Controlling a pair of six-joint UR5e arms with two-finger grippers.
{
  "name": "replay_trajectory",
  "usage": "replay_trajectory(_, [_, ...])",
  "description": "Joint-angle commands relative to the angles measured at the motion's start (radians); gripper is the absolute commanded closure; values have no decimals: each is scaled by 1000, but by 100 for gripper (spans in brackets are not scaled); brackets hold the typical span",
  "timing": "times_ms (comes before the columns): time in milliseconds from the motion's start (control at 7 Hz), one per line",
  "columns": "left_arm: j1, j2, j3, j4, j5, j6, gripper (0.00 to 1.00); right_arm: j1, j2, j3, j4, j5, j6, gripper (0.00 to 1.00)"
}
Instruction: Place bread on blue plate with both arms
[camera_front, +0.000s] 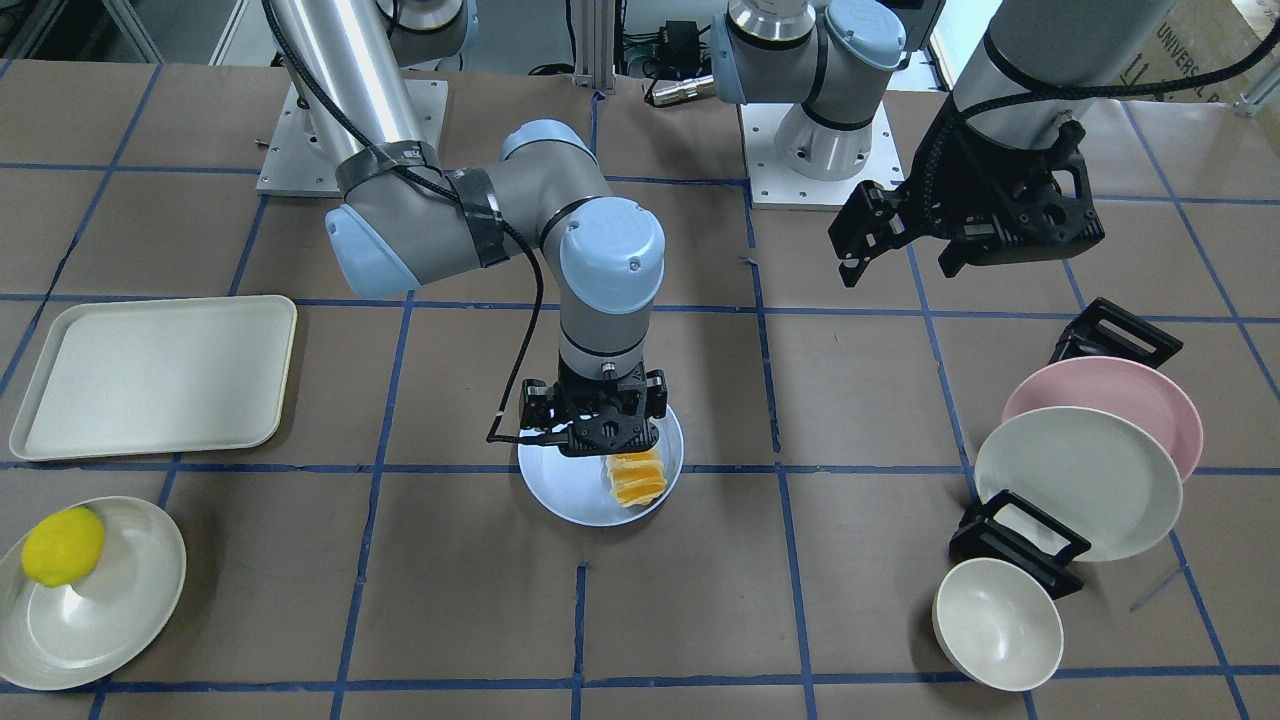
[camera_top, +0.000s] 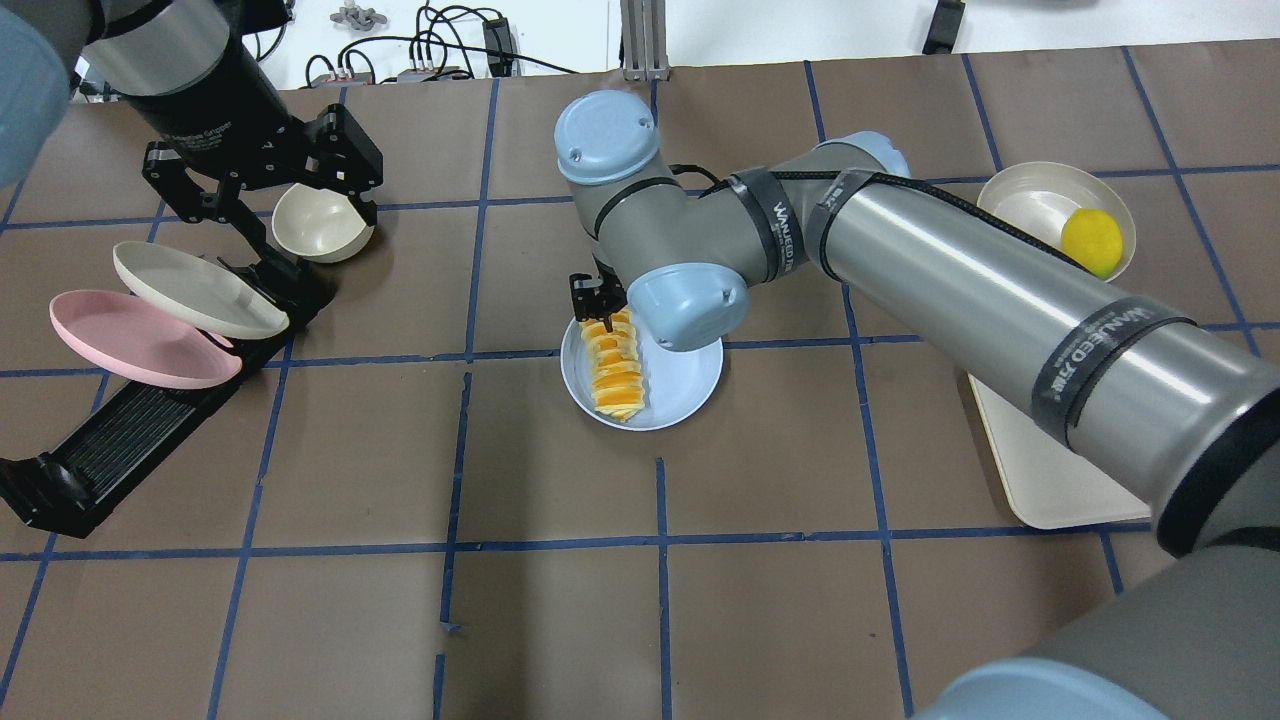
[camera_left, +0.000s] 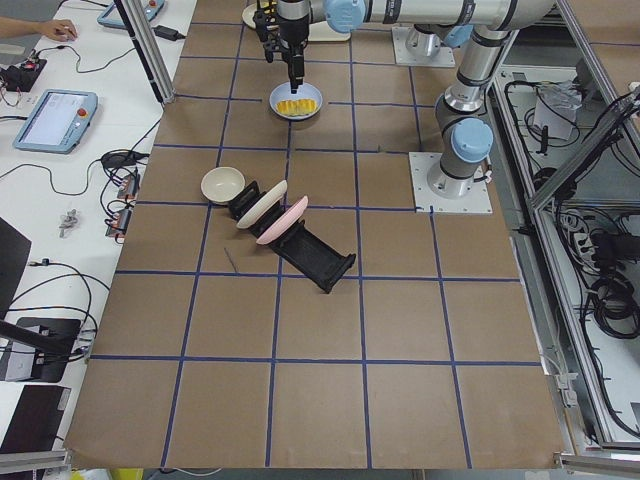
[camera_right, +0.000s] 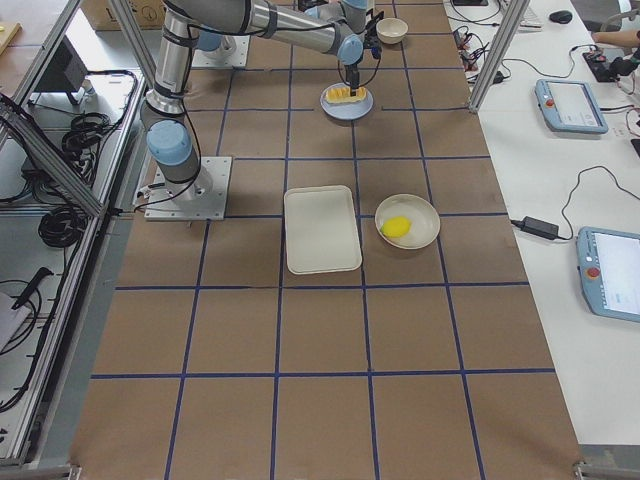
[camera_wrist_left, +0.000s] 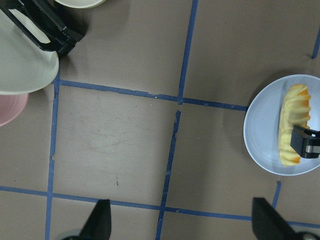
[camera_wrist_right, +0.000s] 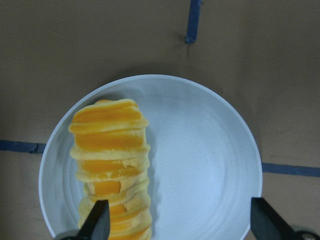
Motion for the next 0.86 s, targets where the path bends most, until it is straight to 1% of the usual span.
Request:
replay_trajectory(0, [-2, -3, -3, -5, -3, 1, 0, -128, -142, -3, 103, 7, -100, 0])
replay_trajectory(143, [-10, 2, -16, -5, -4, -8, 0, -228, -226, -11, 208, 7, -206, 0])
replay_trajectory(286, [-21, 29, -60, 3, 2, -15, 0, -328, -309, -16, 331, 10, -277, 0])
replay_trajectory(429, [-24, 57, -101, 7, -4, -34, 0, -391, -378, -4, 358, 7, -289, 0])
replay_trajectory(571, [-24, 71, -135, 24, -7, -63, 0, -401, -443, 1, 364, 7, -315, 0])
replay_trajectory(714, [-24, 66, -140, 68, -1, -62, 0, -419, -490, 1, 442, -5, -312, 0])
